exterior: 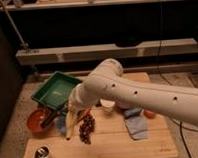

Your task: Place banana in metal cup

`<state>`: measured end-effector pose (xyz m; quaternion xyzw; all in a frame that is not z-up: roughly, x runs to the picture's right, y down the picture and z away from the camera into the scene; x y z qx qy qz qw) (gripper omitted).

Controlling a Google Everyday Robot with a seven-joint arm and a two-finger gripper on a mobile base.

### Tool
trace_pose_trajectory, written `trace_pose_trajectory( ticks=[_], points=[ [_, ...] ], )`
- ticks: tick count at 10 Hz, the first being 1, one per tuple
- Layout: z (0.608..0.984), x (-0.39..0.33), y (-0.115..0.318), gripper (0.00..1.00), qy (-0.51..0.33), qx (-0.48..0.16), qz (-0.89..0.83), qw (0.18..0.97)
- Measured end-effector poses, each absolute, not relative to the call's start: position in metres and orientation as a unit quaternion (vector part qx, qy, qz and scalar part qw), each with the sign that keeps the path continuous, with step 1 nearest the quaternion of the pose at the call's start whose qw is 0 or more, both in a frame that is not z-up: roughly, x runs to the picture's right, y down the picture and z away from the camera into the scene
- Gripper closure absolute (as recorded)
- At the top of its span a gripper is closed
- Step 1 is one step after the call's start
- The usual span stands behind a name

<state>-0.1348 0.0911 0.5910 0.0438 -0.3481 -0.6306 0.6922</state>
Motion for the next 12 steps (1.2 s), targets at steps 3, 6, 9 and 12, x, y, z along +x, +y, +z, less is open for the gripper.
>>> trace_pose_trajectory(
  ticks=[3,6,9,12],
  points=[
    [0.576,-0.179,0.104,1.00,-0.365,0.081,-0.657,0.655],
    [0.576,-0.179,0.104,1.00,-0.366,0.081,-0.657,0.655],
    [0.576,-0.180,0.102,1.00,-0.364,0.091,-0.658,0.653],
    [0.581,-0.210,0.097,1.00,-0.367,0.161,-0.669,0.626]
  ],
)
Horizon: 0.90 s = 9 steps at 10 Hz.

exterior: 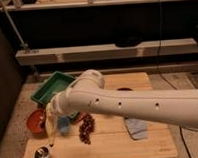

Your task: Place banana in metal cup

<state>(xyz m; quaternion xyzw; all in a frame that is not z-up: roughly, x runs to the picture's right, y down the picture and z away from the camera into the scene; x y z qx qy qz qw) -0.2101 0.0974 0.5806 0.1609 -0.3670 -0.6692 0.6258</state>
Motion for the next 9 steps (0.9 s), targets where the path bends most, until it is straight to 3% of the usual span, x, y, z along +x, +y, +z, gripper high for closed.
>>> trace_pose_trajectory(
  ticks=[5,9],
  points=[
    [0.590,-0.324,0.120,1.00,-0.408,0.256,-0.678,0.555],
    [0.613,-0.359,0.162,1.00,-0.448,0.303,-0.668,0.512]
  ],
)
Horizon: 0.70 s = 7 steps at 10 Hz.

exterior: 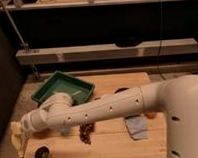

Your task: Place banana in metal cup

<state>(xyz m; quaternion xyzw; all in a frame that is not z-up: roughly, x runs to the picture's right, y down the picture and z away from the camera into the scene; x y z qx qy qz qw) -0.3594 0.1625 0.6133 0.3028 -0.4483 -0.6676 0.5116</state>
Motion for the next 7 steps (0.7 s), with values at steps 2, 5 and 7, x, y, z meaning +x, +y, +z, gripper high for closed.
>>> trace_pose_trajectory(
  ticks=[2,5,7],
  points=[
    [0.624,-0.345,0.162,1.00,-0.465,0.303,-0.661,0.505],
    [0.646,-0.324,0.149,1.00,-0.492,0.291,-0.653,0.497],
    [0.651,-0.318,0.150,1.00,-0.496,0.288,-0.656,0.490]
  ],
)
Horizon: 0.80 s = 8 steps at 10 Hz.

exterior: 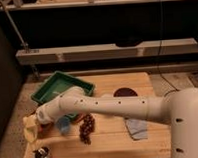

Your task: Place banana in metal cup

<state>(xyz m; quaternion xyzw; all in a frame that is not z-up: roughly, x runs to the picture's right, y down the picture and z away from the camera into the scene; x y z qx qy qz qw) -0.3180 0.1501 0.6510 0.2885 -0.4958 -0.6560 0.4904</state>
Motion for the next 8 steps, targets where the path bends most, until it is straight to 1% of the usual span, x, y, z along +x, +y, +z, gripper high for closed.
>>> trace_pose_trajectory(
  ticks=[8],
  points=[
    [0.661,-0.312,0.175,1.00,-0.491,0.280,-0.676,0.474]
  ],
)
